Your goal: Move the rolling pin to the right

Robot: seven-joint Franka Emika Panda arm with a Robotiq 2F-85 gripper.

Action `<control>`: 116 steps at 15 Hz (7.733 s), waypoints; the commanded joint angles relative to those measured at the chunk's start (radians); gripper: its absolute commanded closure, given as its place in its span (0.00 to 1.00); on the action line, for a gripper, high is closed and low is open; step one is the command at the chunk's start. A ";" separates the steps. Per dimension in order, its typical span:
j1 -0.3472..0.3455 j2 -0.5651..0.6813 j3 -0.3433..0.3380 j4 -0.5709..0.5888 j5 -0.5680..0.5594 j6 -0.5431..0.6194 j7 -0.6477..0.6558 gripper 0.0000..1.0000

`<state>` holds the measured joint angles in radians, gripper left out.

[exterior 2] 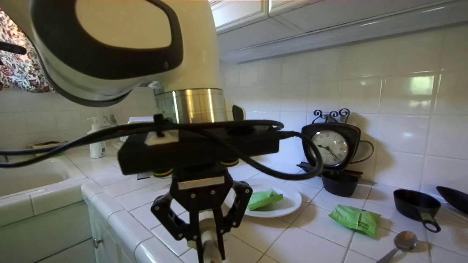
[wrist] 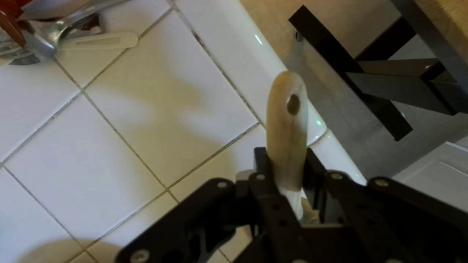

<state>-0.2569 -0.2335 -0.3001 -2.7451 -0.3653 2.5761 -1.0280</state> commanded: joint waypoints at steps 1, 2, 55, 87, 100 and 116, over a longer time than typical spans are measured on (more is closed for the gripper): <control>0.009 0.044 0.001 0.000 0.012 0.042 -0.002 0.94; 0.012 0.061 -0.001 0.000 0.021 0.061 -0.007 0.94; 0.048 0.146 0.045 0.001 0.201 0.170 0.030 0.89; -0.073 -0.065 0.121 -0.003 -0.373 0.234 0.655 0.94; -0.049 0.049 0.103 -0.003 -0.570 0.266 0.844 0.94; -0.012 0.253 0.081 -0.001 -0.505 0.433 0.756 0.94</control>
<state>-0.2683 -0.0419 -0.2047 -2.7462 -0.9121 2.9568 -0.2379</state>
